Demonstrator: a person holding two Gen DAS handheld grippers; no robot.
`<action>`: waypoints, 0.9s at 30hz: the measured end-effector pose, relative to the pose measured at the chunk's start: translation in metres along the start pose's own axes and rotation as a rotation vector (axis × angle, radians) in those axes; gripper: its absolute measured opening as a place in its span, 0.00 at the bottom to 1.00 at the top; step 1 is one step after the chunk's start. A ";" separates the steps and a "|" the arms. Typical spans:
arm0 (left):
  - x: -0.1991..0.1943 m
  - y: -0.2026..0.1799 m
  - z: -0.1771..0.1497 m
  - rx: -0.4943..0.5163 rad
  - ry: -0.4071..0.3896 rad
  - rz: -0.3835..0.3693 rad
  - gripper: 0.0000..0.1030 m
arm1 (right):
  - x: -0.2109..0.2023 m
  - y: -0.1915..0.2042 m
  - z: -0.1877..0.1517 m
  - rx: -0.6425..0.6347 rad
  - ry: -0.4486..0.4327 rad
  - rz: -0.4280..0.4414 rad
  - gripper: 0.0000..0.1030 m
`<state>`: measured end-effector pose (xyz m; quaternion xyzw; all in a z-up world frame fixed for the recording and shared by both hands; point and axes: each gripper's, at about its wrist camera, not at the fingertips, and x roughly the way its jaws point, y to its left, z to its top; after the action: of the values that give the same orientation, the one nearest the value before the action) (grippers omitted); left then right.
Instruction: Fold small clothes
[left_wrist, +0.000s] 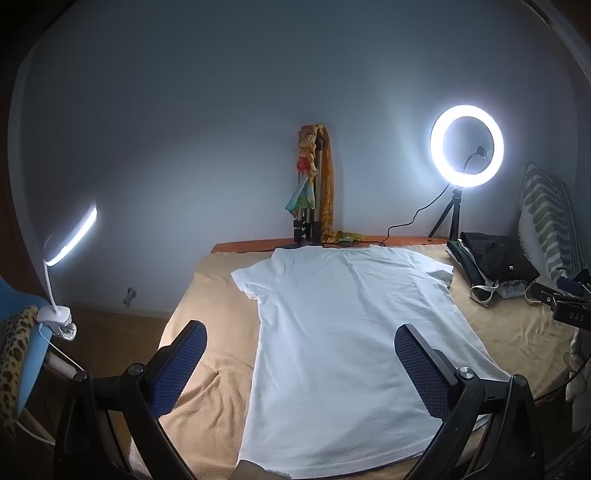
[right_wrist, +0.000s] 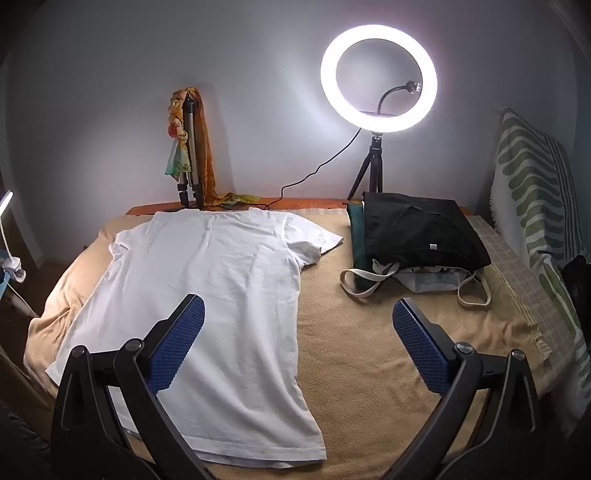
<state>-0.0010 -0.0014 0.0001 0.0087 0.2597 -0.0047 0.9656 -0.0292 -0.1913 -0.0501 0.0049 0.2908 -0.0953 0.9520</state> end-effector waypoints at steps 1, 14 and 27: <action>-0.001 -0.001 0.000 0.006 -0.004 0.004 1.00 | 0.000 0.000 0.000 0.003 -0.010 0.001 1.00; -0.003 0.004 0.006 -0.045 0.008 0.005 1.00 | 0.005 0.000 -0.006 0.008 -0.001 0.009 1.00; -0.001 0.008 0.006 -0.050 0.005 0.007 1.00 | 0.006 0.005 -0.005 0.013 0.002 0.012 1.00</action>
<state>0.0016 0.0062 0.0059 -0.0145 0.2622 0.0052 0.9649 -0.0265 -0.1873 -0.0573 0.0126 0.2914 -0.0916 0.9521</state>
